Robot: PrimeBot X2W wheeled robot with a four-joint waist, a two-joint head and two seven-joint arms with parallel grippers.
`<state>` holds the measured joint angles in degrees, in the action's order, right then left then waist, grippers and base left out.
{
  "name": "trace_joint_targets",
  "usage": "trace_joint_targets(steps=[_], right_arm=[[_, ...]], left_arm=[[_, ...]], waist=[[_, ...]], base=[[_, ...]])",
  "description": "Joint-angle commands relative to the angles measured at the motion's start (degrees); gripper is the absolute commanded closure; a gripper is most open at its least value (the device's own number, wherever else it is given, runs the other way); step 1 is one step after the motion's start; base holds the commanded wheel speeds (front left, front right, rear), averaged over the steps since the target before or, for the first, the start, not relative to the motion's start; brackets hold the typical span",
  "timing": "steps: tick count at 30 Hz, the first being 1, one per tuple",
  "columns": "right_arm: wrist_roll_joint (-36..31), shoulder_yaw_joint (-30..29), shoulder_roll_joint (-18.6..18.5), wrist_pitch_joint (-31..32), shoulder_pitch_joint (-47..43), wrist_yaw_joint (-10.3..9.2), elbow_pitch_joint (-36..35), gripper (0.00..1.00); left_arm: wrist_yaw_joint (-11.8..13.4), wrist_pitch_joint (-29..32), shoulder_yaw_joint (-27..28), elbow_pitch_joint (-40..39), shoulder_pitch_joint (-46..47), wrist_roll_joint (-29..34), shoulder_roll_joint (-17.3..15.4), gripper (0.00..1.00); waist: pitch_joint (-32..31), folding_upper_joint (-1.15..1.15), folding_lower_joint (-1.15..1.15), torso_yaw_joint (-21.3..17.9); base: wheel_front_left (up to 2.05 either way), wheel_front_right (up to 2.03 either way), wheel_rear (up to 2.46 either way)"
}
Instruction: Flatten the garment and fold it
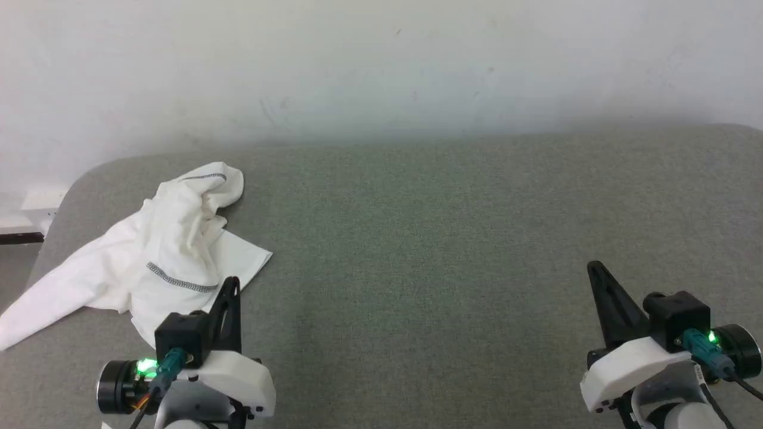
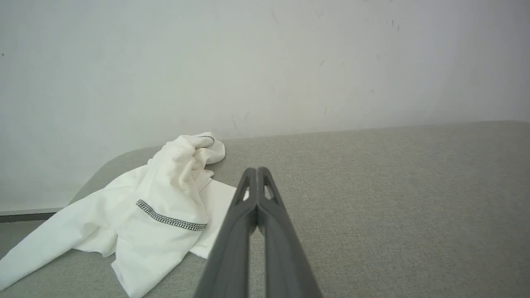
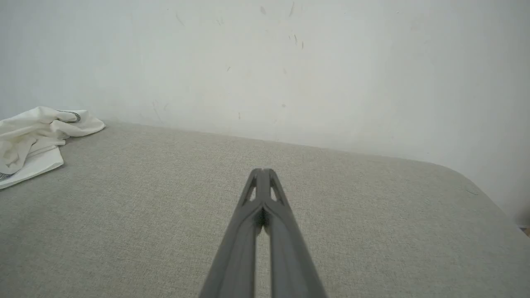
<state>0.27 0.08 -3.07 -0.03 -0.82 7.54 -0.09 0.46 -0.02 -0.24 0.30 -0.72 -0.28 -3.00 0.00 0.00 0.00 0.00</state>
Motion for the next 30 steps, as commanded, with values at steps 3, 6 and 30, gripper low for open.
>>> trace_joint_targets(steps=[3, 6, 30], right_arm=[[-0.3, -0.1, 0.2, 0.0, 0.8, -0.05, 0.1, 1.00], [-0.3, -0.1, 0.2, 0.0, 0.8, -0.05, 0.1, 1.00], [-0.3, -0.1, 0.2, 0.0, 0.8, -0.05, 0.1, 1.00]], left_arm=[[-0.5, 0.0, 0.2, -0.3, 0.7, 0.3, 0.1, 1.00], [-0.5, 0.0, 0.2, -0.3, 0.7, 0.3, 0.1, 1.00], [-0.5, 0.0, 0.2, -0.3, 0.7, 0.3, 0.1, 1.00]], waist=[[0.0, 0.00, 0.00, 0.0], [0.0, 0.00, 0.00, 0.0], [0.0, 0.00, 0.00, 0.0]], base=[[0.00, 0.00, 0.00], [0.00, 0.00, 0.00], [0.00, 0.00, 0.00]])
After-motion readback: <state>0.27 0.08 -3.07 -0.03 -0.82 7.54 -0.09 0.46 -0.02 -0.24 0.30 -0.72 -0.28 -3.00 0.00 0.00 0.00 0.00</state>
